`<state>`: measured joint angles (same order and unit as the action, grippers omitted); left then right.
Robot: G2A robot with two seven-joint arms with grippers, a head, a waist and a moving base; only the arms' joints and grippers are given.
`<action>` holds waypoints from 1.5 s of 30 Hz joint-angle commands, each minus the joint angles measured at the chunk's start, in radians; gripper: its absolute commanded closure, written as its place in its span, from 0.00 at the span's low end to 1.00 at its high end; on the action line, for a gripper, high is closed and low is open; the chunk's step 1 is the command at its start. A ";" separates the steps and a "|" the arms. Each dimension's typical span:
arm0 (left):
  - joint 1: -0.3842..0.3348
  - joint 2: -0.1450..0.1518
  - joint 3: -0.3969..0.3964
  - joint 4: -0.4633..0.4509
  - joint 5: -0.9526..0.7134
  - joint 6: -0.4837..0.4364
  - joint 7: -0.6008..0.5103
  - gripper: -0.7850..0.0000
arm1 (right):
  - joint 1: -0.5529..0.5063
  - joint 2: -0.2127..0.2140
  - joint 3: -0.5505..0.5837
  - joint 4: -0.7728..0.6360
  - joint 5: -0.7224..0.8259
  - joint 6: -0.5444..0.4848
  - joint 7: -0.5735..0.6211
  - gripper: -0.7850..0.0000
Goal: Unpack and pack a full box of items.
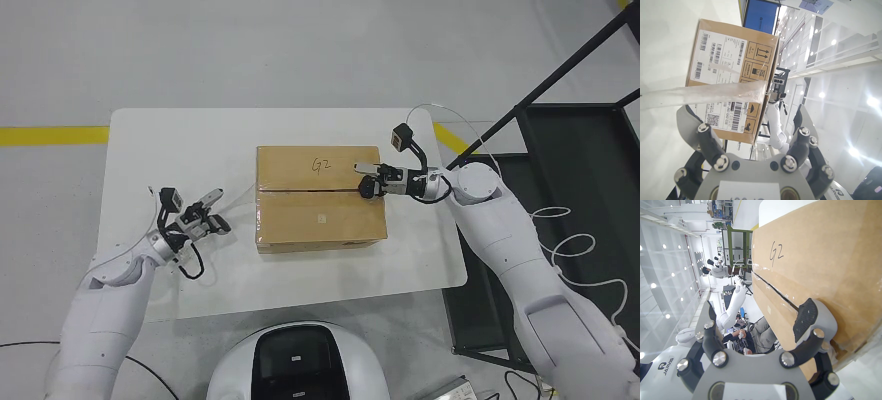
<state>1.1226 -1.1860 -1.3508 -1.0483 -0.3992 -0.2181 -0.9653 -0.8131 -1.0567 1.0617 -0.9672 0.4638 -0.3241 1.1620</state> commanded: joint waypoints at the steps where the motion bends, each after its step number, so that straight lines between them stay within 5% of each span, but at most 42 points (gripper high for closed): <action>1: -0.022 -0.003 0.014 0.025 0.002 0.012 0.007 0.00 | 0.000 0.000 0.000 0.000 0.000 0.000 0.000 0.00; 8: -0.049 -0.002 0.028 0.070 0.027 0.047 0.019 0.00 | 0.000 0.000 0.000 0.000 0.000 0.000 0.000 0.00; 17: -0.064 0.001 0.037 0.094 0.051 0.102 0.045 0.46 | 0.000 0.000 0.000 0.000 0.000 0.000 0.000 0.00; 20: -0.080 -0.002 0.051 0.108 0.053 0.118 0.048 0.25 | 0.000 0.000 0.000 0.000 0.000 0.000 0.000 0.00; 23: -0.095 -0.004 0.055 0.122 0.045 0.121 0.054 0.24 | 0.000 0.000 0.000 0.000 0.000 0.000 0.000 0.00; 26: -0.105 -0.003 0.049 0.132 0.031 0.121 0.062 0.46 | 0.000 0.000 0.000 0.000 0.000 0.000 0.000 0.00; 31: -0.117 -0.004 0.032 0.142 -0.004 0.114 0.087 0.68 | 0.000 0.000 0.000 0.000 0.000 0.000 0.000 0.00; 33: -0.120 -0.004 0.027 0.143 -0.019 0.113 0.094 0.96 | 0.000 0.000 0.000 0.000 0.000 0.000 0.000 0.00; 34: -0.121 -0.003 0.025 0.143 -0.022 0.112 0.095 1.00 | 0.000 0.000 0.000 0.000 0.000 0.000 0.000 0.00; 45: -0.108 0.001 0.002 0.105 -0.051 0.071 0.119 1.00 | 0.000 0.000 0.000 0.000 0.000 0.000 0.000 0.00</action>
<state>1.0096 -1.1860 -1.3444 -0.9307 -0.4481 -0.1338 -0.8567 -0.8131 -1.0567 1.0617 -0.9672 0.4638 -0.3241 1.1620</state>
